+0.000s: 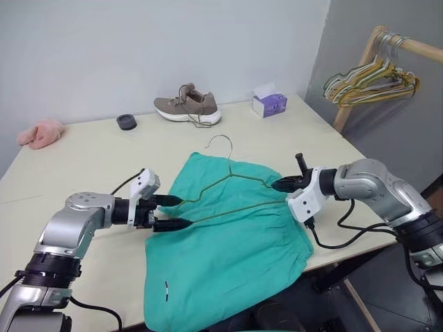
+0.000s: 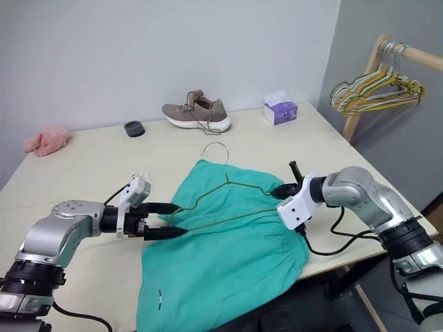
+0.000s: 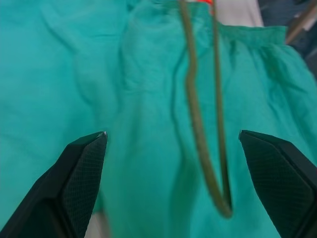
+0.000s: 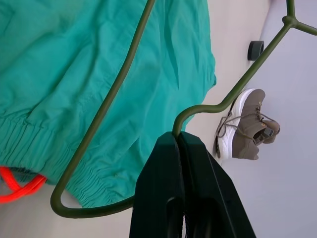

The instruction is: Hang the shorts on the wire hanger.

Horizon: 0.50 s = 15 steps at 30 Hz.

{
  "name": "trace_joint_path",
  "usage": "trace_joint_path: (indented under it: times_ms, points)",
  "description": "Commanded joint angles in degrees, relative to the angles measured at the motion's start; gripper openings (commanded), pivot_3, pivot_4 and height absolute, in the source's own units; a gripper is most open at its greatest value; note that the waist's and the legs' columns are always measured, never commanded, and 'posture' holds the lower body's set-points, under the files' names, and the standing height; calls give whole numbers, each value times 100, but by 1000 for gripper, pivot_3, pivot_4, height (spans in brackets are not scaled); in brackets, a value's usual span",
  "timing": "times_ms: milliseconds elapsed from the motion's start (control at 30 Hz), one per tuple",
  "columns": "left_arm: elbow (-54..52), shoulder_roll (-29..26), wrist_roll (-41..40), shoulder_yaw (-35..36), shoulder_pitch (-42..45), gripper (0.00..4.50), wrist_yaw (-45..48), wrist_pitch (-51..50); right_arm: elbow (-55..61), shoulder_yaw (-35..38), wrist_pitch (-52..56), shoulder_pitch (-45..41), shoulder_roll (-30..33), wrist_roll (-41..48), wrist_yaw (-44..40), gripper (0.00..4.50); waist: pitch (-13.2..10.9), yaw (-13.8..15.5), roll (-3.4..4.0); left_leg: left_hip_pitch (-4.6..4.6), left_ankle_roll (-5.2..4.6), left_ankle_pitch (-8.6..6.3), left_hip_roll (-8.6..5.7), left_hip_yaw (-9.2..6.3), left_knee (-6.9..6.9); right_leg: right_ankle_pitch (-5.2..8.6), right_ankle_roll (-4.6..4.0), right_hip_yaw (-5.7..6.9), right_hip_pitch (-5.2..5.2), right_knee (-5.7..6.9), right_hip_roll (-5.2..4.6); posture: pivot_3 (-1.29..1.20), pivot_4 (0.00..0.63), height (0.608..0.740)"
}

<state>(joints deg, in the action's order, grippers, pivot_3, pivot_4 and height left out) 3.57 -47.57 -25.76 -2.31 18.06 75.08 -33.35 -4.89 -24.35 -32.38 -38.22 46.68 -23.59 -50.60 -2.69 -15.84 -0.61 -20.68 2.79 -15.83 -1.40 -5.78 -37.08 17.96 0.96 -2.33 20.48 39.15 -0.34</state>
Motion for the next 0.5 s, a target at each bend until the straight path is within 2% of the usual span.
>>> trace_joint_path:
  times_ms: [33,67,167,500]
  points:
    - [-202,-74,-80,-3,26,4500,91,-107,119,216,-62,-237,-45,95,7,43,0,-1,0,1,0,0,0,0,-1,0,0,0,0,2,0,-309,0,740]
    - [-188,-69,-60,-28,17,4500,101,-121,130,225,-58,-239,-64,110,14,43,1,-1,0,1,0,0,0,-1,-1,0,0,1,-1,3,0,-308,0,740]
    - [-183,-54,-48,-46,4,3918,94,-182,163,246,-49,-242,-108,140,25,0,1,-1,0,6,0,0,0,-1,-2,0,0,1,-5,3,0,-309,0,740]
    - [-292,-30,-42,-67,-71,792,-35,-234,245,302,1,-206,-231,213,29,0,1,-1,0,7,0,0,0,0,-6,0,0,0,-5,8,0,-305,0,740]
